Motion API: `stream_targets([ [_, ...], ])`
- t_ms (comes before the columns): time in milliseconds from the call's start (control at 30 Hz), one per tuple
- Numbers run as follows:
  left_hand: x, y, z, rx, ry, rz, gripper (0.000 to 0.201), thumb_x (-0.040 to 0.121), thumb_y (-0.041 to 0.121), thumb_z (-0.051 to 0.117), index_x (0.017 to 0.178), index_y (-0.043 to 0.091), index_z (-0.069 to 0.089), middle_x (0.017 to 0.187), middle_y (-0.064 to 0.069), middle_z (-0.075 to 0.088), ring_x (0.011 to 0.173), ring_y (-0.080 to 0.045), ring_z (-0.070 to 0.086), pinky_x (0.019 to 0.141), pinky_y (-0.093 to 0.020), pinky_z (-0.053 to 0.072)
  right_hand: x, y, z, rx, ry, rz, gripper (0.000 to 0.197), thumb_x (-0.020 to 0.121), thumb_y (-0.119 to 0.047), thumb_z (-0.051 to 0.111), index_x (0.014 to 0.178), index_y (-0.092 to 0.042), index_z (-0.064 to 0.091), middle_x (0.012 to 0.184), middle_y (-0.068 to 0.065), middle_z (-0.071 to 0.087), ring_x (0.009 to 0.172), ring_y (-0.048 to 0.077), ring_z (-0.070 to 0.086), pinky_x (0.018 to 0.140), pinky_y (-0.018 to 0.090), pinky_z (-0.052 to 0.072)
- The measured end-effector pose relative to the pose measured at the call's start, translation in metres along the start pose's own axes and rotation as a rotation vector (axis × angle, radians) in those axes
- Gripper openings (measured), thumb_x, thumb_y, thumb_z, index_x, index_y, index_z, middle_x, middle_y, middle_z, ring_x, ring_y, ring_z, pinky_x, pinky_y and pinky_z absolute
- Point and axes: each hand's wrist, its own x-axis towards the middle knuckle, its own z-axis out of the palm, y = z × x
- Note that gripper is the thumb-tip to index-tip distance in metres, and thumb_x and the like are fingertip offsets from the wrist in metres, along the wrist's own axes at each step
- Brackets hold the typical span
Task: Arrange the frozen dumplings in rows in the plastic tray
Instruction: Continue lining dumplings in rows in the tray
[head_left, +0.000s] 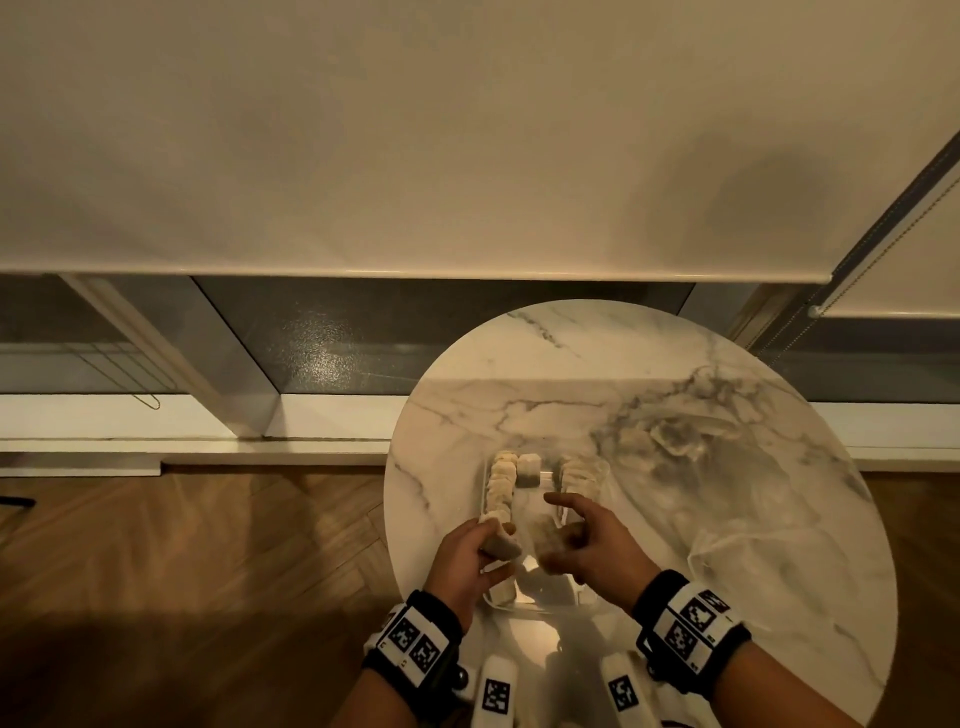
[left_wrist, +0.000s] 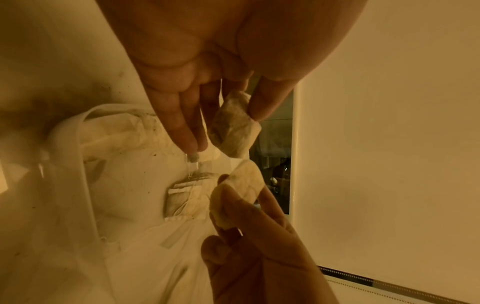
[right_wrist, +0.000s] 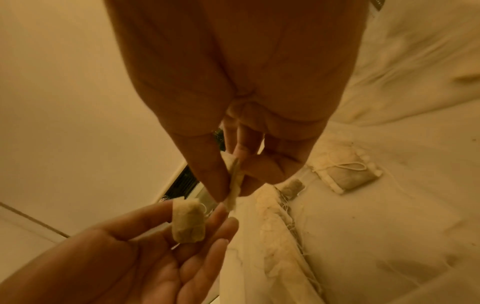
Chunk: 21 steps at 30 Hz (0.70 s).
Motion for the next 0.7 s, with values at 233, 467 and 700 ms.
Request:
stream_targets([
  [233,0.005,-0.001,0.0,0.065,-0.177,-0.02,0.024,0.095,0.014,0.061,0.117,0.003,0.065,0.116,-0.019,0.07,0.106,-0.029,0.068,0.085,-0.041,0.058,-0.002,-0.012,0.0,-0.27,-0.146,-0.043,0.058,0.072,-0.01,0.084,0.113,-0.034,0.05,0.094,0.008,0.07,0.069,0.012,0.064,0.065,0.029,0.057],
  [467,0.007,0.002,-0.004,0.13,-0.116,0.033,0.013,0.095,0.011,0.061,0.095,0.004,0.073,0.098,-0.018,0.074,0.092,-0.027,0.072,0.083,-0.039,0.06,-0.004,-0.012,0.003,-0.294,-0.055,-0.028,0.045,0.078,-0.015,0.081,0.112,-0.03,0.056,0.094,0.009,0.071,0.071,0.013,0.066,0.067,0.027,0.058],
  [700,0.012,0.003,-0.013,0.017,-0.073,0.025,0.021,0.096,0.011,0.06,0.109,-0.002,0.07,0.106,-0.023,0.072,0.102,-0.036,0.069,0.087,-0.045,0.058,-0.004,-0.009,0.011,-0.068,0.046,0.075,0.016,0.09,-0.017,0.071,0.09,-0.001,0.071,0.084,0.017,0.074,0.071,0.019,0.071,0.072,0.035,0.061],
])
